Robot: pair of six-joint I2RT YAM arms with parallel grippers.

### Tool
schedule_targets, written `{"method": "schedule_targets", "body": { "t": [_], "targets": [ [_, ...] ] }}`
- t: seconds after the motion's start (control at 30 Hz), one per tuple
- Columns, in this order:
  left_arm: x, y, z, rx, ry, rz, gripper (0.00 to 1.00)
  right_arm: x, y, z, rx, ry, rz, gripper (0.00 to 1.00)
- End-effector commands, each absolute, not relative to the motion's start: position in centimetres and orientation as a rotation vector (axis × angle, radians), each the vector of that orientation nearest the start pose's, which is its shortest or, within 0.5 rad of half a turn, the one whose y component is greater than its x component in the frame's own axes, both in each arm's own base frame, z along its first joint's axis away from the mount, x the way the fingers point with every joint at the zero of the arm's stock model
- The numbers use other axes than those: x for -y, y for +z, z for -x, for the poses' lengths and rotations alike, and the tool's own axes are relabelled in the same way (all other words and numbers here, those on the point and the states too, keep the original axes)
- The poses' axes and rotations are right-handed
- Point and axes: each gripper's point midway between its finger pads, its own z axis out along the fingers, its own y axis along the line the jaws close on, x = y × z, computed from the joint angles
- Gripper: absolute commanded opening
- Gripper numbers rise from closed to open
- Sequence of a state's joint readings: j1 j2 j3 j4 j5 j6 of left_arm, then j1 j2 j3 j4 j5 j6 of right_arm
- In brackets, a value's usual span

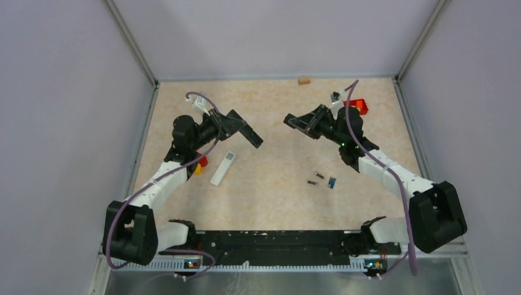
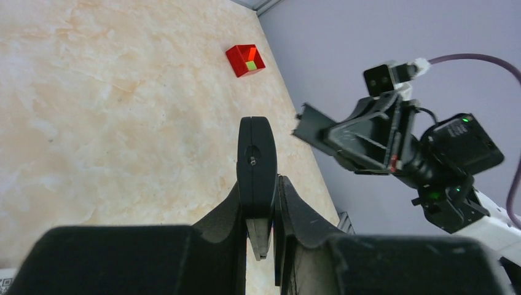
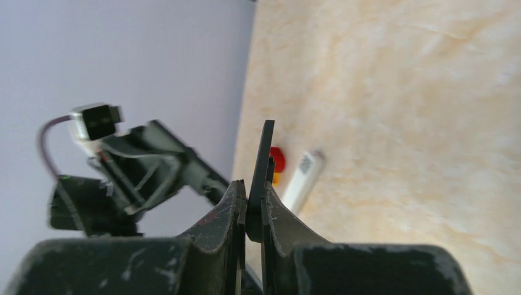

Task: Load the batteries into the remote control
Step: Place the battery cover at the center of the board.

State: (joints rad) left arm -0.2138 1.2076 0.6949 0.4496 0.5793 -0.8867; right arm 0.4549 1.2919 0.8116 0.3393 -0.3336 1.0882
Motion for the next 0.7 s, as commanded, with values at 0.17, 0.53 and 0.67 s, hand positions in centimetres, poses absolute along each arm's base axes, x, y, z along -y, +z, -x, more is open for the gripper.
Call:
{"method": "schedule_targets", "body": {
  "t": [0.17, 0.53, 0.67],
  "targets": [
    [21.2, 28.5, -31.8, -1.664, -1.352, -0.121, 0.0, -22.6, 12.0, -33.4, -2.327, 1.086, -0.213, 0.0],
    [22.7, 28.6, -30.0, -1.68, -1.446, -0.274, 0.0, -17.7, 5.7, -35.4, -2.53, 0.708, -0.226, 0.24],
    [23.0, 28.4, -30.0, -1.69, -1.463, -0.277, 0.0, -16.1, 6.0, -36.0, -2.535, 0.572, -0.231, 0.46]
  ]
}}
